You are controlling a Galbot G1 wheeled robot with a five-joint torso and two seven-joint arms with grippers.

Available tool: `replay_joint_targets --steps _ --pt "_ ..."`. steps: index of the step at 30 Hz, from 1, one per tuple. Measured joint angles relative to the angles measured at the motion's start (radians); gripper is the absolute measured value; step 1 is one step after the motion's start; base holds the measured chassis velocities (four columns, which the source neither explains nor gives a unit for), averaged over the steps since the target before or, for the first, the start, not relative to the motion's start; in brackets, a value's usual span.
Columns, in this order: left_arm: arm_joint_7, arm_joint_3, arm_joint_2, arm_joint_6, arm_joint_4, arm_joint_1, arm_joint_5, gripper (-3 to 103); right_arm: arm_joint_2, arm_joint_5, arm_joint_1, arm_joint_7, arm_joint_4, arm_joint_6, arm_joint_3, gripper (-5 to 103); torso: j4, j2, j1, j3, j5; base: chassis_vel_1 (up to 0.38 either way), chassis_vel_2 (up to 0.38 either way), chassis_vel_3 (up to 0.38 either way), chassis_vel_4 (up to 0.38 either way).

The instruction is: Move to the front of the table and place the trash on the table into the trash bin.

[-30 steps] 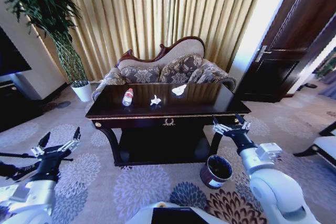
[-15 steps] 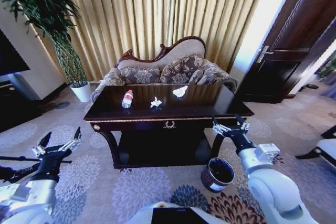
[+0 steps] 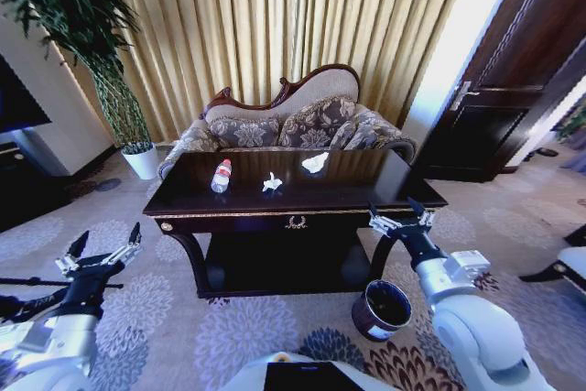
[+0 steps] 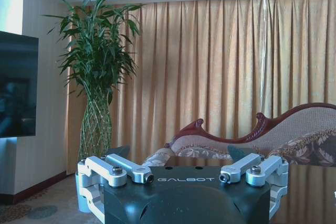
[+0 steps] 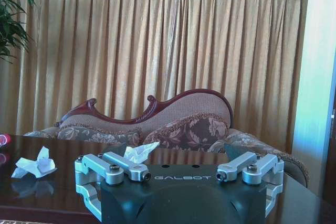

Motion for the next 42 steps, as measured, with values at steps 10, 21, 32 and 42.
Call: replay_joint_targets --steps 10,21,32,42 --pt "0.001 0.0 -0.002 -0.002 0.0 0.0 0.0 100 0.001 0.002 0.0 -0.001 0.001 0.001 -0.002 100 0.0 0.0 0.0 0.0 0.0 -0.061 0.06 0.061 -0.052" --pt "0.001 0.002 -0.001 -0.002 0.0 0.0 0.0 100 0.001 0.006 0.001 -0.002 0.001 0.002 -0.005 100 0.0 0.0 0.0 0.0 0.0 -0.054 0.065 0.054 -0.051" --pt "0.002 0.002 0.001 -0.002 0.0 -0.002 0.0 100 0.01 0.006 -0.002 -0.003 0.0 0.006 -0.01 100 0.0 0.0 0.0 0.0 0.0 -0.052 0.054 0.055 -0.057" --pt "0.003 0.005 -0.001 -0.002 0.0 -0.001 0.001 100 0.009 0.001 -0.004 -0.005 -0.006 0.008 -0.013 100 0.0 0.0 0.0 0.0 0.0 -0.037 0.037 0.035 -0.039"
